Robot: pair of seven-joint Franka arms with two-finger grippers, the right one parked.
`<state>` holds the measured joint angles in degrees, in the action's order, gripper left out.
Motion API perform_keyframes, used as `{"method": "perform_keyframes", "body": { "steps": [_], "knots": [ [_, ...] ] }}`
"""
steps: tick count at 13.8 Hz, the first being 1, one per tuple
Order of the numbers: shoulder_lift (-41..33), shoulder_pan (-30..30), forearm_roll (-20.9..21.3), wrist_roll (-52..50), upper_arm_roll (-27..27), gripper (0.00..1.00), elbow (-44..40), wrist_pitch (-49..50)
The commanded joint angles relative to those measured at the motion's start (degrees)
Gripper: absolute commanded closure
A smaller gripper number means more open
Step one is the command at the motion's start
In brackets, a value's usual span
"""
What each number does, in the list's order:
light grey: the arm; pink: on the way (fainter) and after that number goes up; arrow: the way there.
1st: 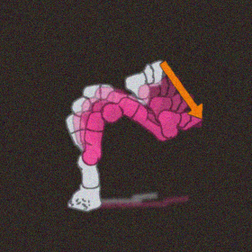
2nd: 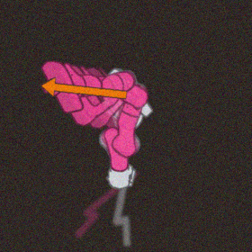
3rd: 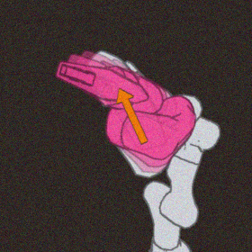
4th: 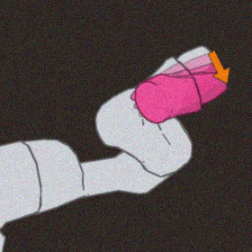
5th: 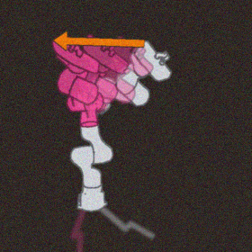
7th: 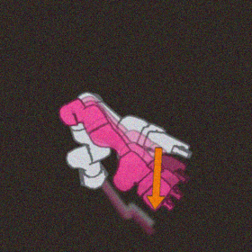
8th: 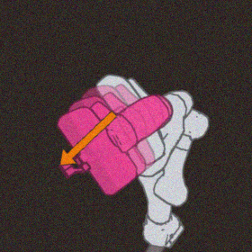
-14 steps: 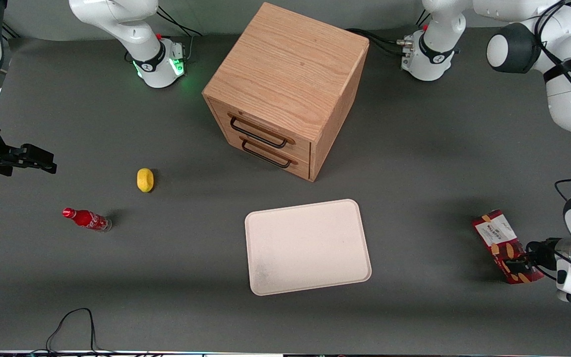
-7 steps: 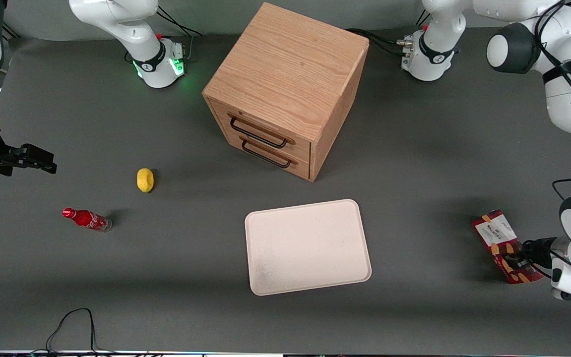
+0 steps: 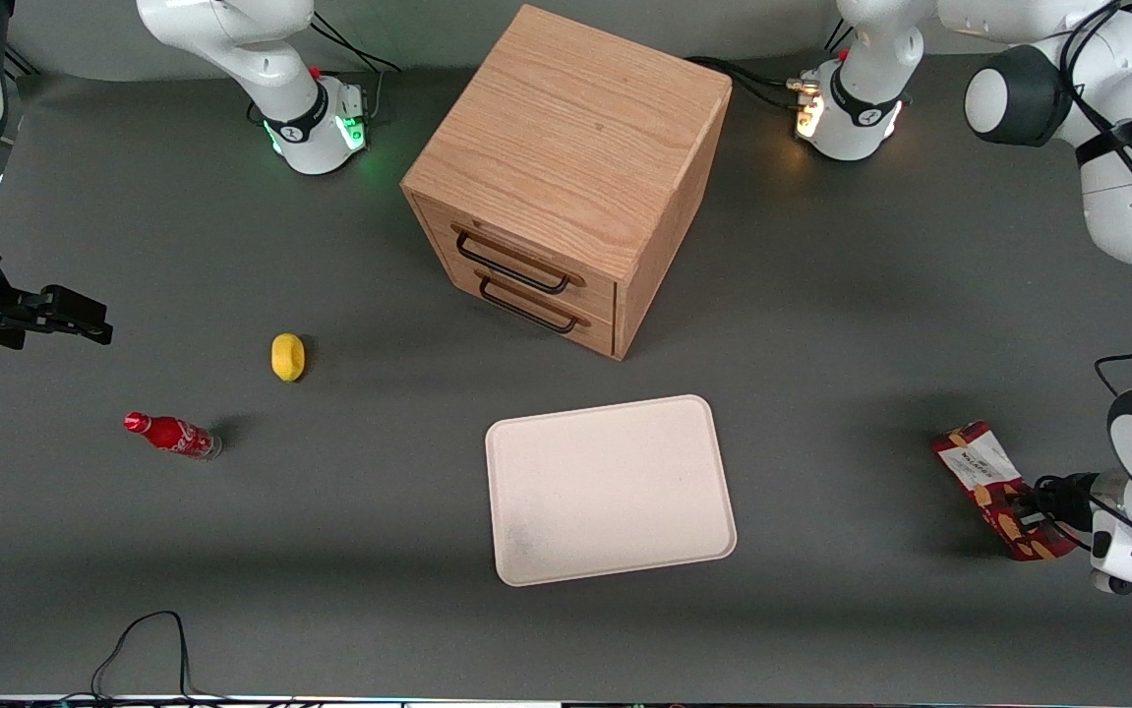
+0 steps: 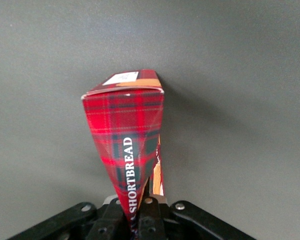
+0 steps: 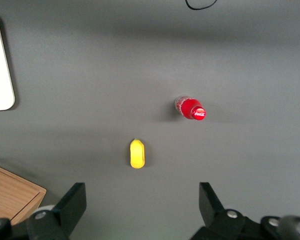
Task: Place red cookie box on tray
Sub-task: 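Lift the shortbread box upward with the left gripper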
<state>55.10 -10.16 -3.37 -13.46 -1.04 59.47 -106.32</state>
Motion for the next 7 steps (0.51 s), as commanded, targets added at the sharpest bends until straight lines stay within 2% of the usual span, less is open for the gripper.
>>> {"method": "perform_keyframes", "body": {
  "steps": [1, 7],
  "knots": [
    [-3.5, 0.7, 0.6, 0.4, -0.5, 1.00, 1.8, 0.6],
    [-16.8, 2.3, 1.9, 4.1, -0.5, 1.00, 1.4, 19.8]
  ]
}}
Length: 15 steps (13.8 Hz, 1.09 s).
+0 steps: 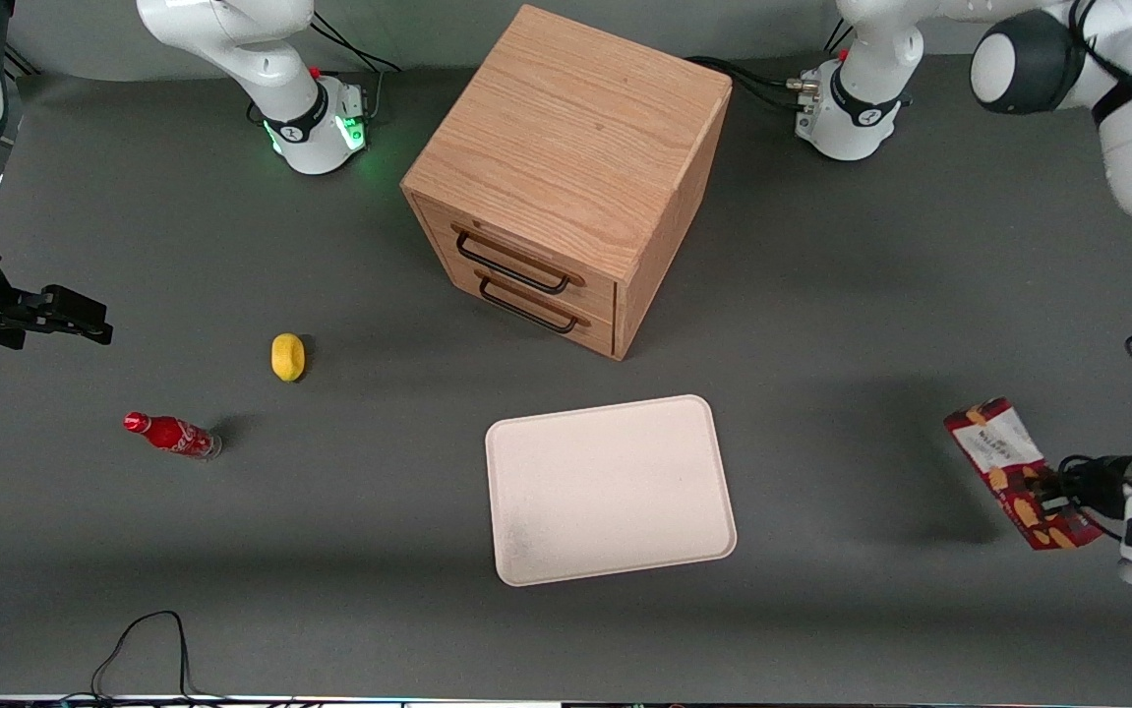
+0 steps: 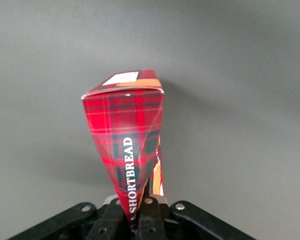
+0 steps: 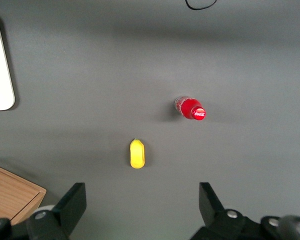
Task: Place red cookie box on tray
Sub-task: 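Lift the shortbread box upward with the left gripper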
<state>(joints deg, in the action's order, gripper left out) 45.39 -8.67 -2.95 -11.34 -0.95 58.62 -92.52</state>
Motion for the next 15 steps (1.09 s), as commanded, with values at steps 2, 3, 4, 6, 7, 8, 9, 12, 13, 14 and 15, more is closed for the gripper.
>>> {"method": "perform_keyframes", "body": {
  "steps": [2, 3, 4, 6, 7, 8, 9, 12, 13, 14, 15],
  "knots": [
    [-12.8, 1.0, 2.0, 2.3, -0.5, 1.00, 2.3, 13.0],
    [-15.7, 1.0, 2.0, 3.1, -0.5, 1.00, 2.3, 16.2],
    [-18.2, 1.0, 2.0, 3.4, -0.5, 1.00, 2.3, 19.3],
    [-21.7, 1.1, 1.9, 3.7, -0.4, 1.00, 2.4, 22.8],
    [-22.4, 1.3, 1.9, 4.0, -0.3, 1.00, 2.4, 23.6],
    [-22.8, 1.3, 1.6, 4.1, -0.2, 1.00, 2.4, 24.0],
    [-22.9, 1.4, 1.6, 4.1, 0.0, 1.00, 2.5, 24.1],
    [-22.4, 5.0, 0.8, 2.3, 0.9, 1.00, 2.5, 23.3],
    [-22.2, 7.2, 0.8, 1.2, 1.0, 1.00, 2.5, 22.6],
    [-21.3, 10.5, 0.8, -0.7, 1.0, 1.00, 2.3, 22.4],
    [-20.1, 13.7, 0.8, -3.6, 1.0, 1.00, 1.7, 21.3]
  ]
}}
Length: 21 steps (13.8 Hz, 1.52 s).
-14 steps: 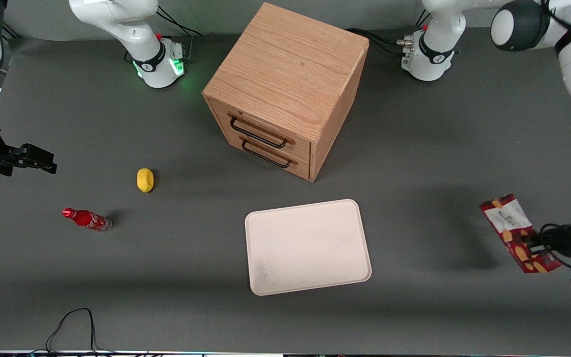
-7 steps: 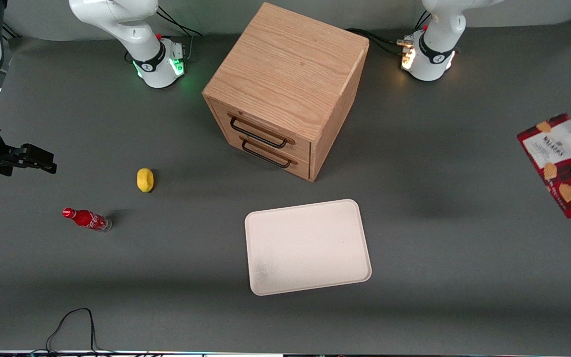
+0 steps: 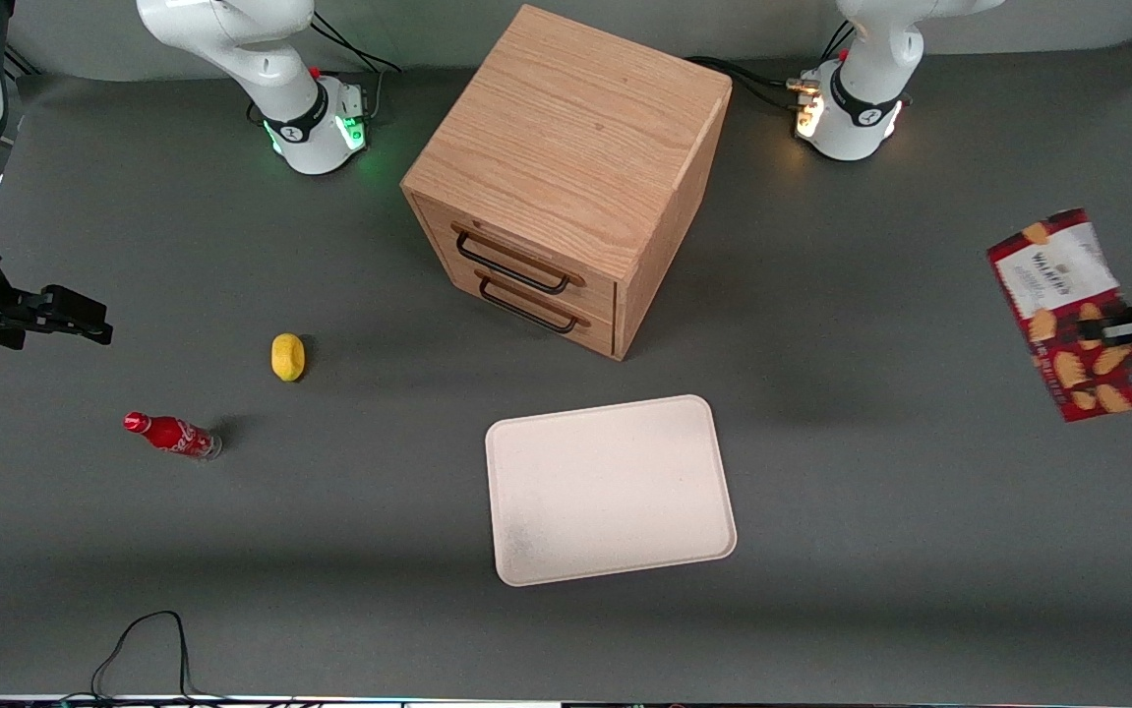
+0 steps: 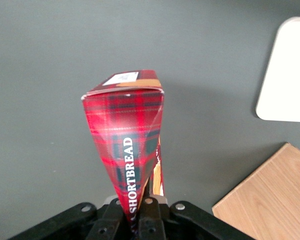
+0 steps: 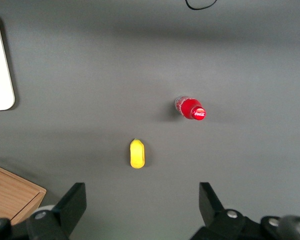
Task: Place red cookie box on tray
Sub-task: 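Carry the held box over to the cream tray with the left gripper, then lower the box onto the tray and open the left gripper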
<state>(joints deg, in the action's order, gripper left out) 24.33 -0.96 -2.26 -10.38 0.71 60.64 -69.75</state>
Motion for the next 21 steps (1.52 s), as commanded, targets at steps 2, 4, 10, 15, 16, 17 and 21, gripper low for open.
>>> {"method": "perform_keyframes", "body": {
  "steps": [2, 4, 10, 15, 16, 17, 21],
  "knots": [
    [4.2, 11.3, 0.2, -7.3, -0.6, 1.00, -0.9, -8.1],
    [9.5, 15.2, 0.1, -13.9, 0.5, 1.00, -3.3, -14.7],
    [23.8, 17.0, 0.1, -21.8, 6.8, 1.00, -8.6, -30.4],
    [30.7, 19.0, 0.7, -19.6, 6.8, 1.00, -8.4, -37.6],
    [31.6, 19.2, 0.7, -19.6, 6.8, 1.00, -8.3, -38.3],
    [32.2, 19.5, 0.7, -19.3, 6.8, 1.00, -8.3, -38.4],
    [32.4, 19.4, 0.7, -16.7, 6.8, 1.00, -7.0, -38.7]
  ]
}}
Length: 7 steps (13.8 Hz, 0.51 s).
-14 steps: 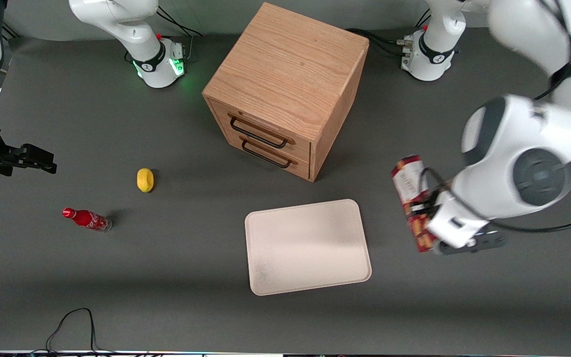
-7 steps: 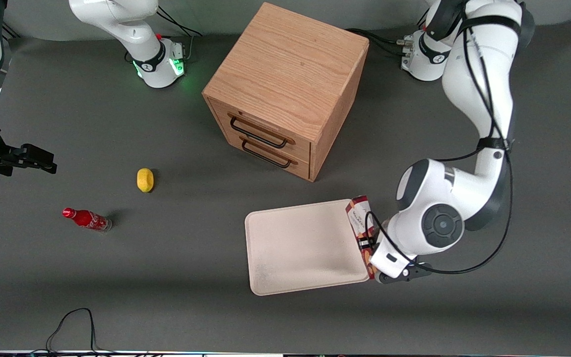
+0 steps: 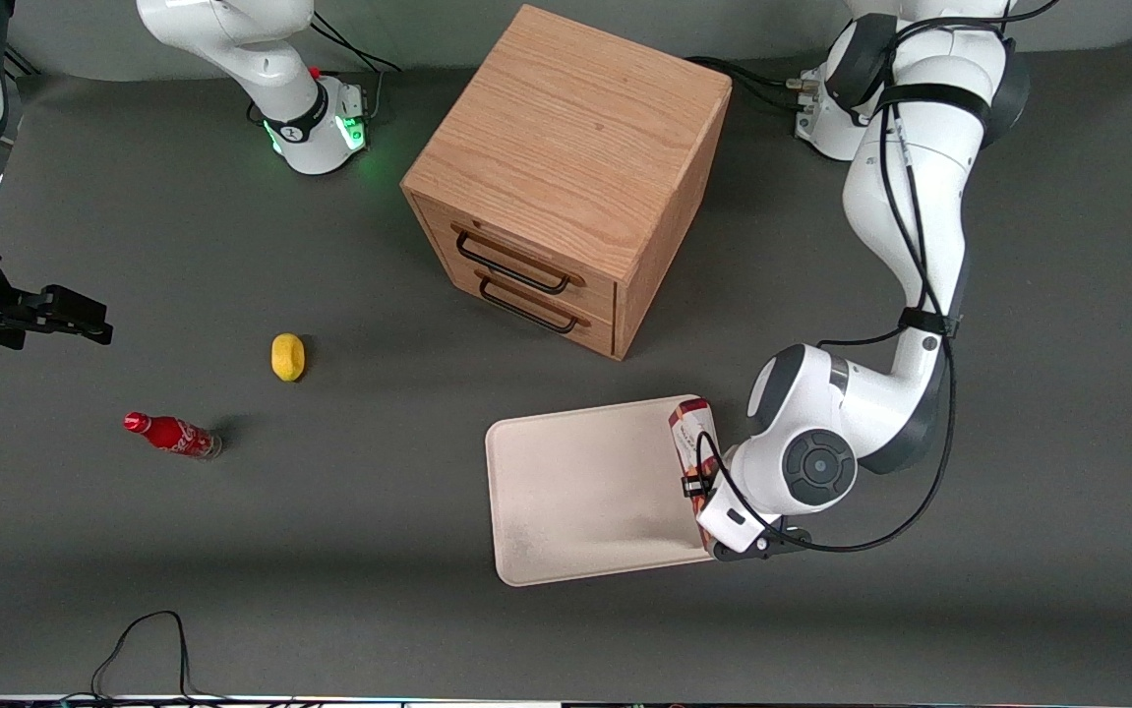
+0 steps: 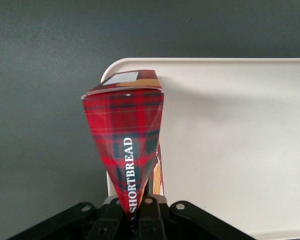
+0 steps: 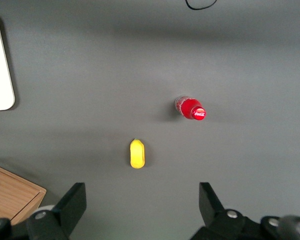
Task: Place red cookie box on tray
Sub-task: 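Lower the box onto the tray and open the left gripper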
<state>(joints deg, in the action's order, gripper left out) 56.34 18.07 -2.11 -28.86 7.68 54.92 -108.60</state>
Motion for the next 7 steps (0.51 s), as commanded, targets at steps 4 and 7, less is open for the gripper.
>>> {"method": "perform_keyframes", "body": {
  "steps": [4, 7],
  "knots": [
    [0.4, 0.3, 0.5, 2.0, -0.2, 1.00, -1.0, 0.1],
    [0.4, 0.0, 0.5, 2.1, -0.2, 0.06, -0.4, 0.1]
  ]
}}
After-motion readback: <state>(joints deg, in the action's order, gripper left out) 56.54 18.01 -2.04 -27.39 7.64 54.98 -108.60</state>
